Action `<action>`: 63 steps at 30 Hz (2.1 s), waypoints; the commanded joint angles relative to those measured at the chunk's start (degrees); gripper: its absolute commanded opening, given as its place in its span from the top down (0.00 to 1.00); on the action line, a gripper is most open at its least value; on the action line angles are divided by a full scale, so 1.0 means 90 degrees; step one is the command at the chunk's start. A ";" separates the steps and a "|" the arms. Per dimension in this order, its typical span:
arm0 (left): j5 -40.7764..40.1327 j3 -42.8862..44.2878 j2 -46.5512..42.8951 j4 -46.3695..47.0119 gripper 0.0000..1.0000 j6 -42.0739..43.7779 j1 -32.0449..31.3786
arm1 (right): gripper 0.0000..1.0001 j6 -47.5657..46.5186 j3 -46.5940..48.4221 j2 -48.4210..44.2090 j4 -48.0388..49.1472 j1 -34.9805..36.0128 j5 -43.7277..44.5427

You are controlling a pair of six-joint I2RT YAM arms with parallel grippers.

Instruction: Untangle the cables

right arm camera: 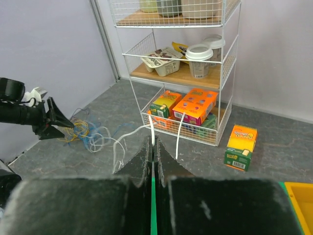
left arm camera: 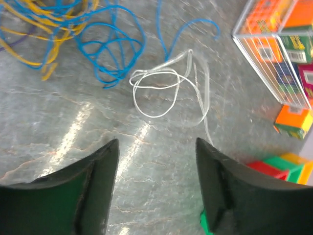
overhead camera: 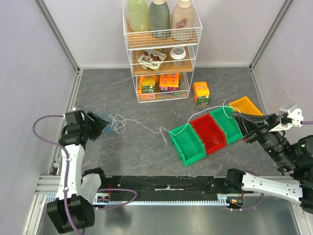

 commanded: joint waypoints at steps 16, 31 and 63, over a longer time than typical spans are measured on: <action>0.2725 -0.0541 0.0347 0.3066 0.12 -0.2369 -0.3414 | 1.00 -0.0208 0.0055 0.0667 0.0607 0.0015 -0.1223; 0.2627 -0.0346 0.4975 0.6016 0.23 -0.5387 -0.5018 | 1.00 -0.0130 0.0124 0.0433 0.0588 0.0015 -0.1301; -0.1436 -0.1000 0.1026 0.2573 0.98 -0.2001 -0.2989 | 1.00 -0.0140 0.0251 -0.1099 0.0080 0.0015 0.0007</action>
